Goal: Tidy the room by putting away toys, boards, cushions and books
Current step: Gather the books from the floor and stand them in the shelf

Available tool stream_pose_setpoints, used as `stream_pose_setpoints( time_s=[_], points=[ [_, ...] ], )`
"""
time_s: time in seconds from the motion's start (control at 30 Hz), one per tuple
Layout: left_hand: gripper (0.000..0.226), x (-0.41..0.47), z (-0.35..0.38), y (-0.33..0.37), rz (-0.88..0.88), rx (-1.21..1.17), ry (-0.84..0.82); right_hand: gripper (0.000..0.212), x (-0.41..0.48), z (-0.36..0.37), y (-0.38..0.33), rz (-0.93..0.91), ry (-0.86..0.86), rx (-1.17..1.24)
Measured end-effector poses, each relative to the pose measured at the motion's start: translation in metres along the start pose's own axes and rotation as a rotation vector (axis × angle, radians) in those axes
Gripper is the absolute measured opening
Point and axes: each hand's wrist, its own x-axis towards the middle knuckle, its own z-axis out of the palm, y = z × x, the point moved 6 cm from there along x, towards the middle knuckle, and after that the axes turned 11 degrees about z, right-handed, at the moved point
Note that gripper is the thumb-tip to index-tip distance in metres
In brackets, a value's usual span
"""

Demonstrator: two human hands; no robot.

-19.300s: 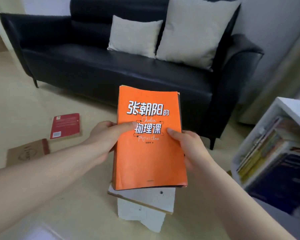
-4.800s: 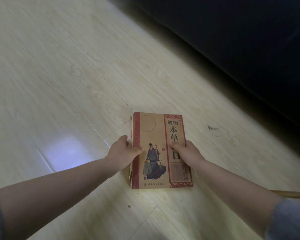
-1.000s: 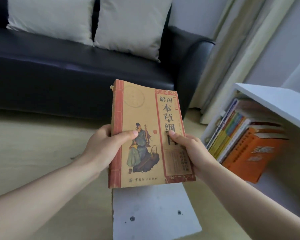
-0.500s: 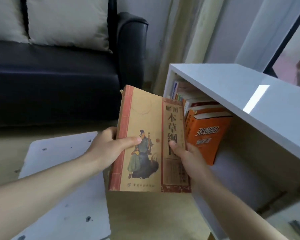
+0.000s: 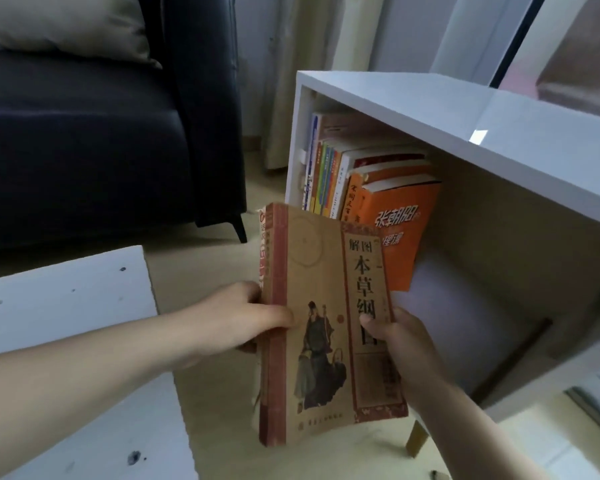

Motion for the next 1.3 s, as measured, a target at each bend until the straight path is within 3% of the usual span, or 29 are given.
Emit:
stream_pose_setpoints(
  time_s=[0.13, 0.23, 0.4, 0.63, 0.77, 0.97, 1.13, 1.3],
  points=[
    [0.046, 0.014, 0.017, 0.007, 0.097, 0.054, -0.025, 0.015, -0.005, -0.022, 0.01, -0.051, 0.154, 0.043],
    [0.051, 0.011, 0.019, 0.017, 0.175, 0.075, 0.025, 0.017, -0.009, -0.029, 0.013, -0.095, 0.137, 0.097],
    [0.035, 0.002, 0.015, 0.019, 0.225, 0.159, 0.083, 0.018, -0.006, -0.023, 0.019, -0.133, 0.095, 0.139],
    [0.039, 0.041, 0.019, 0.028, 0.275, 0.25, 0.08, 0.024, 0.002, -0.042, -0.002, -0.243, 0.322, 0.176],
    [0.035, 0.068, 0.029, 0.04, 0.373, 0.284, 0.089, 0.039, 0.01, -0.056, -0.006, -0.272, 0.457, 0.227],
    [0.036, 0.1, 0.052, 0.032, 0.418, 0.3, 0.16, 0.062, 0.034, -0.073, 0.001, -0.217, 0.478, 0.417],
    [0.036, 0.116, 0.068, 0.027, 0.437, 0.272, 0.209, 0.061, 0.054, -0.086, -0.015, -0.282, 0.58, 0.485],
    [0.034, 0.131, 0.076, 0.021, 0.443, 0.242, 0.259, 0.061, 0.082, -0.087, -0.017, -0.276, 0.531, 0.572]
  ],
)
